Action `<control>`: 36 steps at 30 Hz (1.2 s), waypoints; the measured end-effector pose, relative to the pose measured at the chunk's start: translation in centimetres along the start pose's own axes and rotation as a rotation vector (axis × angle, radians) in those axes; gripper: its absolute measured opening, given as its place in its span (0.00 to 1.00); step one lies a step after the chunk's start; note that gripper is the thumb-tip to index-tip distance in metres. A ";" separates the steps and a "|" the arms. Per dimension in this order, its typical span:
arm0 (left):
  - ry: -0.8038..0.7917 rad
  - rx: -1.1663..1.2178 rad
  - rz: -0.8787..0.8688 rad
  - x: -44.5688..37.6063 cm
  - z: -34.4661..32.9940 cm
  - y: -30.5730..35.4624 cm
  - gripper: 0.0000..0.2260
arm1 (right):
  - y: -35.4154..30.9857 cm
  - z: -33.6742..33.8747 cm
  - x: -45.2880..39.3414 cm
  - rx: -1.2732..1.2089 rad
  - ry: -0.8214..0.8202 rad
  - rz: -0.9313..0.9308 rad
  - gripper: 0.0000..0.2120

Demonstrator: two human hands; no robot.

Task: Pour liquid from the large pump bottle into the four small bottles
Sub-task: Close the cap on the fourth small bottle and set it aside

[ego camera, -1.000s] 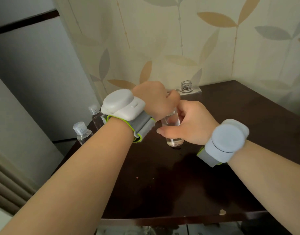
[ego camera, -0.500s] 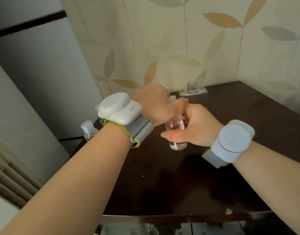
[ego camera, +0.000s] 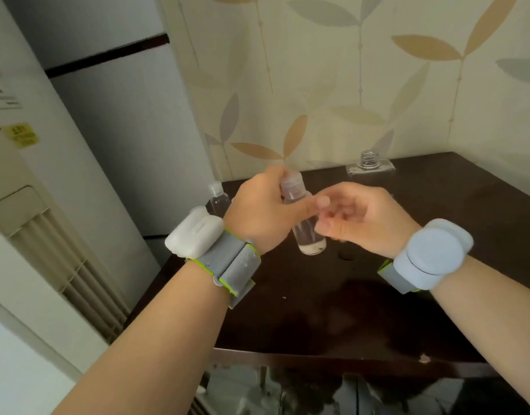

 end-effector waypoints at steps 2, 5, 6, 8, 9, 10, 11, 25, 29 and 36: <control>0.089 -0.018 0.009 0.8 1.6 -0.5 0.13 | 0.1 1.3 0.3 -0.002 0.097 0.008 0.20; 0.195 -0.046 0.020 2.0 4.0 -1.6 0.12 | 0.2 3.2 1.0 0.032 0.269 0.001 0.17; 0.215 -0.067 0.027 2.4 4.6 -1.9 0.11 | 0.4 3.8 1.1 0.031 0.321 -0.005 0.16; 0.256 -0.110 0.056 3.1 5.5 -2.9 0.12 | 0.9 4.6 1.2 0.011 0.408 -0.020 0.13; 0.269 -0.127 0.075 3.2 5.7 -3.4 0.13 | 1.3 5.1 1.3 0.002 0.448 -0.025 0.12; 0.281 -0.145 0.098 3.4 5.8 -3.9 0.14 | 1.7 5.5 1.3 0.003 0.482 -0.027 0.13; 0.288 -0.165 0.119 3.6 5.9 -4.4 0.15 | 2.2 5.8 1.3 0.013 0.515 -0.032 0.14; 0.243 -0.403 0.260 3.2 4.7 -8.5 0.16 | 5.5 8.3 2.0 0.033 0.670 -0.227 0.12; 0.242 -0.435 0.294 2.8 4.6 -9.0 0.18 | 5.7 8.5 2.1 0.009 0.676 -0.245 0.12; 0.203 -0.484 0.326 2.1 4.0 -9.5 0.22 | 5.4 8.4 2.1 0.196 0.644 -0.297 0.07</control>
Point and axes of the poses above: each hand's wrist, its own x-axis away from the middle knuckle, its own z-axis out of the back of the hand, y = z × x, the point moved 6 cm from there along -x, towards the middle knuckle, and after that the axes turned 11 degrees about -y, right-handed, at the moved point
